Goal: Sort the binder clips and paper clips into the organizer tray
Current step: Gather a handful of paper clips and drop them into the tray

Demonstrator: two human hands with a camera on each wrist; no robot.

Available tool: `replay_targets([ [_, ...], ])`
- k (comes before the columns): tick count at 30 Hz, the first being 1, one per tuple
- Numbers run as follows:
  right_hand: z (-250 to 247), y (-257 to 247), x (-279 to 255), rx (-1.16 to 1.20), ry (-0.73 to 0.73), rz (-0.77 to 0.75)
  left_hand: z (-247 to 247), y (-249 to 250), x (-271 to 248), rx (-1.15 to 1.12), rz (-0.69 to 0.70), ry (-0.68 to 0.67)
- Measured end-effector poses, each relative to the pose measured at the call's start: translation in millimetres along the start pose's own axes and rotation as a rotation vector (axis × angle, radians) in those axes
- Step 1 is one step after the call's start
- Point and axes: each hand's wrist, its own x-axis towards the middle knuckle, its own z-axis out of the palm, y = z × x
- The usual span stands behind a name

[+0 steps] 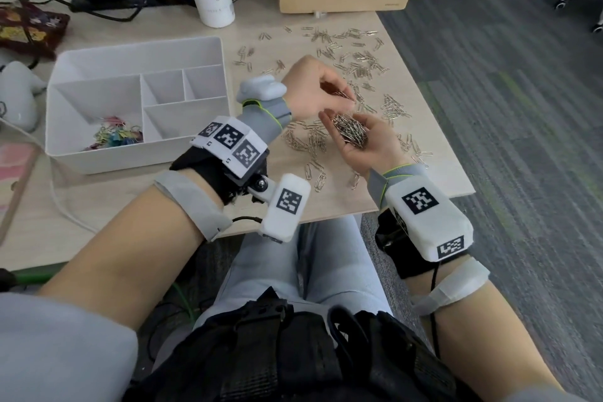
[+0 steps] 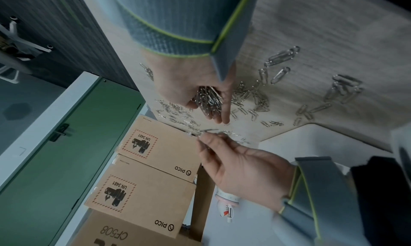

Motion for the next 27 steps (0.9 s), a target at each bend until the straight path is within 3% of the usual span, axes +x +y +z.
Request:
replay_targets([
  [5, 6, 3, 4, -0.035, 0.005, -0.024, 13, 10, 2, 0.24, 0.04, -0.036],
  [16, 34, 19, 3, -0.035, -0.042, 0.029, -17, -3, -4, 0.288, 0.17, -0.079],
  [22, 47, 39, 22, -0.057, -0.029, 0.099, -53, -17, -18, 0.173, 0.166, 0.047],
  [27, 60, 55, 22, -0.037, -0.075, 0.154, -86, -36, -35, 0.066, 0.114, 0.309],
])
